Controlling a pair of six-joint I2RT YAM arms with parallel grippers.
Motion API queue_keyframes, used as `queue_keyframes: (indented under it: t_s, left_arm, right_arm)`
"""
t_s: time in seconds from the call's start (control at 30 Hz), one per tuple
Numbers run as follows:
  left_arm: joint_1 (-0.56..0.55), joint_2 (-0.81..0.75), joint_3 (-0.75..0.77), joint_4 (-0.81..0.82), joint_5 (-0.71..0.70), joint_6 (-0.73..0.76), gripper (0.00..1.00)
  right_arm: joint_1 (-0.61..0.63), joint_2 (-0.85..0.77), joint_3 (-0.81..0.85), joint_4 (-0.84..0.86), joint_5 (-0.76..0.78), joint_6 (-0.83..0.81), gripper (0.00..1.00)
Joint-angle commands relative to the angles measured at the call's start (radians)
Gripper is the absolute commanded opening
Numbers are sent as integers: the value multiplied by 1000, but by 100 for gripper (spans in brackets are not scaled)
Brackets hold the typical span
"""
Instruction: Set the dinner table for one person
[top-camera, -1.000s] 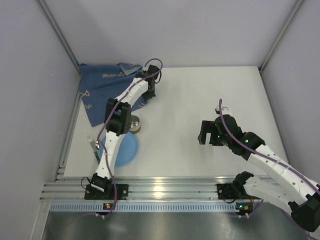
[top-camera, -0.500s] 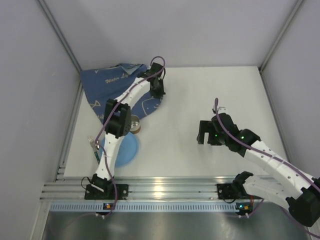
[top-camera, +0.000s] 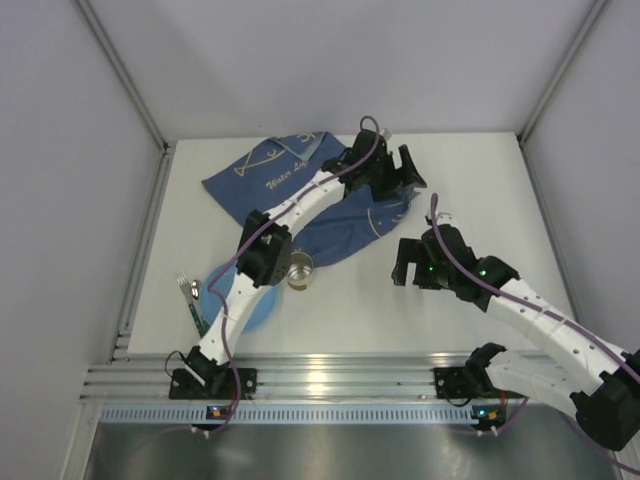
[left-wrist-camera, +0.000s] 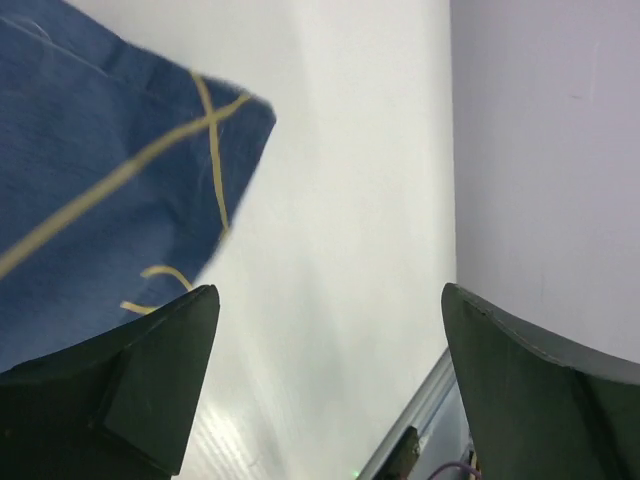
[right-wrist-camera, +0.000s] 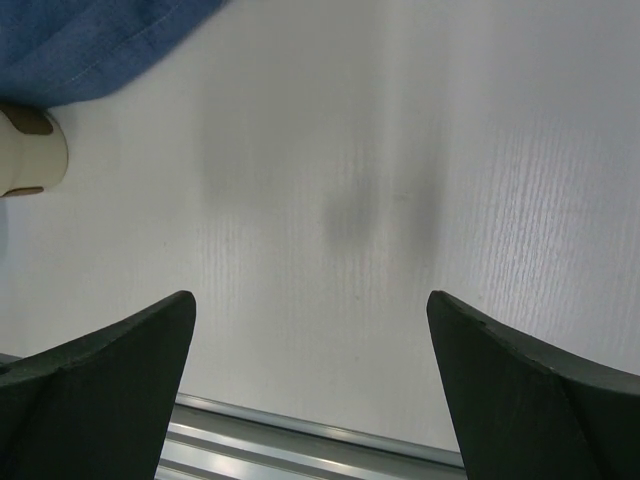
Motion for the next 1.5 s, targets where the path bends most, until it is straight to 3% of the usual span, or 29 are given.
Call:
queue_keyframes:
  t_s: [0.0, 0.17, 0.3, 0.47, 0.57, 0.9, 1.07, 1.17, 1.23, 1.27, 1.3, 1.4, 1.47]
  left_arm:
    - [-17, -33, 44, 126, 54, -95, 99]
    - [24, -179, -77, 93, 11, -52, 98]
    - [50, -272, -89, 11, -24, 5, 99]
    - [73, -420, -154, -127, -142, 114, 99]
    - [78, -518, -250, -199, -214, 172, 98]
    - [86, -829, -631, -243, -343, 234, 98]
    - [100, -950, -750, -256, -362, 250, 98]
    - [109, -989, -802, -258, -362, 249, 99]
    - [110, -1001, -835, -250, -362, 251, 99]
    - [112, -1003, -842, -249, -362, 249, 98]
    - [113, -1001, -849, -247, -362, 249, 98]
    - [113, -989, -856, -238, -354, 251, 98]
    - [113, -980, -856, -224, -342, 251, 98]
  right_arm:
    - [-12, 33, 31, 49, -17, 27, 100]
    - [-9, 86, 38, 129, -78, 58, 100]
    - [-11, 168, 22, 262, -175, 118, 100]
    - [-9, 355, 30, 504, -324, 237, 100]
    - [6, 490, 100, 548, -349, 265, 100]
    - [78, 882, 502, 445, -332, 257, 100]
    - [107, 1002, 628, 254, -219, 247, 98]
    - [124, 1065, 723, 107, -153, 228, 89]
    - [132, 1109, 792, 42, -131, 220, 75]
    - [135, 1119, 808, 11, -120, 208, 65]
    - [137, 1125, 815, -9, -120, 202, 41]
    - [138, 1114, 776, -18, -102, 188, 8]
    - [134, 1084, 727, -23, -68, 173, 1]
